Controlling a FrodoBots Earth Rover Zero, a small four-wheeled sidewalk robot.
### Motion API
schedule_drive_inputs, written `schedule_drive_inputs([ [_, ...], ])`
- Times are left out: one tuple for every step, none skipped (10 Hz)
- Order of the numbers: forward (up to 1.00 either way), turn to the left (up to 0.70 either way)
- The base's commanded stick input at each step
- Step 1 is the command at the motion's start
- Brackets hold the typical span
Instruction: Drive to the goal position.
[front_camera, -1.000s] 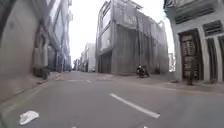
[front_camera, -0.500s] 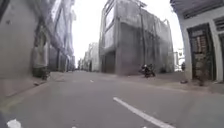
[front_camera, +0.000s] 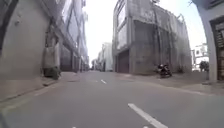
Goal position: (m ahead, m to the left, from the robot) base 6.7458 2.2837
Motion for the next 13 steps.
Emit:
schedule_drive_inputs([
  [0.85, 0.00],
  [0.85, 0.00],
  [0.85, 0.00],
  [0.85, 0.00],
  [0.85, 0.00],
  [0.85, 0.00],
  [0.85, 0.00],
  [0.85, 0.00],
  [0.85, 0.00],
  [0.85, 0.00],
  [0.85, 0.00],
  [0.85, 0.00],
  [0.85, 0.00],
])
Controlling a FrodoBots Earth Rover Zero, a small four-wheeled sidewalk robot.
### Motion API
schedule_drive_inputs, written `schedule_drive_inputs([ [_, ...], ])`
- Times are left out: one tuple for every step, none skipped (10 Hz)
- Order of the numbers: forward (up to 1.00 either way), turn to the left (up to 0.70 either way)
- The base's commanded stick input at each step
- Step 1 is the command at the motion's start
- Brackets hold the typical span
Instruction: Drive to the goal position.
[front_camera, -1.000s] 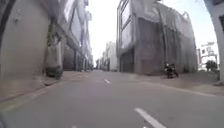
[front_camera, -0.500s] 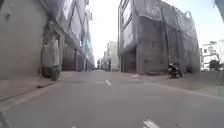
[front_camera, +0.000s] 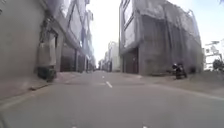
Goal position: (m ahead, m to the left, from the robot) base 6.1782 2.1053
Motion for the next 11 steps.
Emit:
schedule_drive_inputs([
  [0.85, 0.00],
  [0.85, 0.00],
  [0.85, 0.00],
  [0.85, 0.00],
  [0.85, 0.00],
  [0.85, 0.00],
  [0.85, -0.06],
  [0.85, -0.27],
  [0.85, -0.10],
  [0.85, -0.02],
  [0.85, 0.00],
])
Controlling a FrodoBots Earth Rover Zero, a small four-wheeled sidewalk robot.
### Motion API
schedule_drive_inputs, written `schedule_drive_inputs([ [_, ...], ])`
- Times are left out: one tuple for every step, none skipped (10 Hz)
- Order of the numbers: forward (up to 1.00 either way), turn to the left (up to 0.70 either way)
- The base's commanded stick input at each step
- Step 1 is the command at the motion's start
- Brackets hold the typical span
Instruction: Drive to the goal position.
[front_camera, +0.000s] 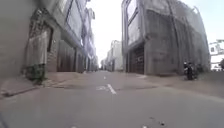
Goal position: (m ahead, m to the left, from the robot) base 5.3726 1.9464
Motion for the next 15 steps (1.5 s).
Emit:
schedule_drive_inputs([
  [0.85, 0.00],
  [0.85, 0.00],
  [0.85, 0.00],
  [0.85, 0.00],
  [0.85, 0.00],
  [0.85, 0.00],
  [0.85, 0.00],
  [0.85, 0.00],
  [0.85, 0.00],
  [0.85, 0.00],
  [0.85, 0.00],
  [0.85, 0.00],
  [0.85, 0.00],
  [0.85, 0.00],
  [0.85, 0.00],
])
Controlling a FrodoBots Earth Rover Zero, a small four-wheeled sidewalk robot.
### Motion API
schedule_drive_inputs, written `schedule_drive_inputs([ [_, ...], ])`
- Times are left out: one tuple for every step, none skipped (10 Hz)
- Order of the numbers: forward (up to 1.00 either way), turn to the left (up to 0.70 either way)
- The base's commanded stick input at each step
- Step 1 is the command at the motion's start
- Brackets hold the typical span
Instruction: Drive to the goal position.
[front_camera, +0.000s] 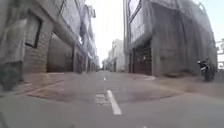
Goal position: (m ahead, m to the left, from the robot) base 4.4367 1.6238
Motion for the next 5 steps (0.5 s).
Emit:
schedule_drive_inputs([
  [0.85, 0.00],
  [0.85, 0.00],
  [0.85, 0.00],
  [0.85, 0.00],
  [0.85, -0.23],
])
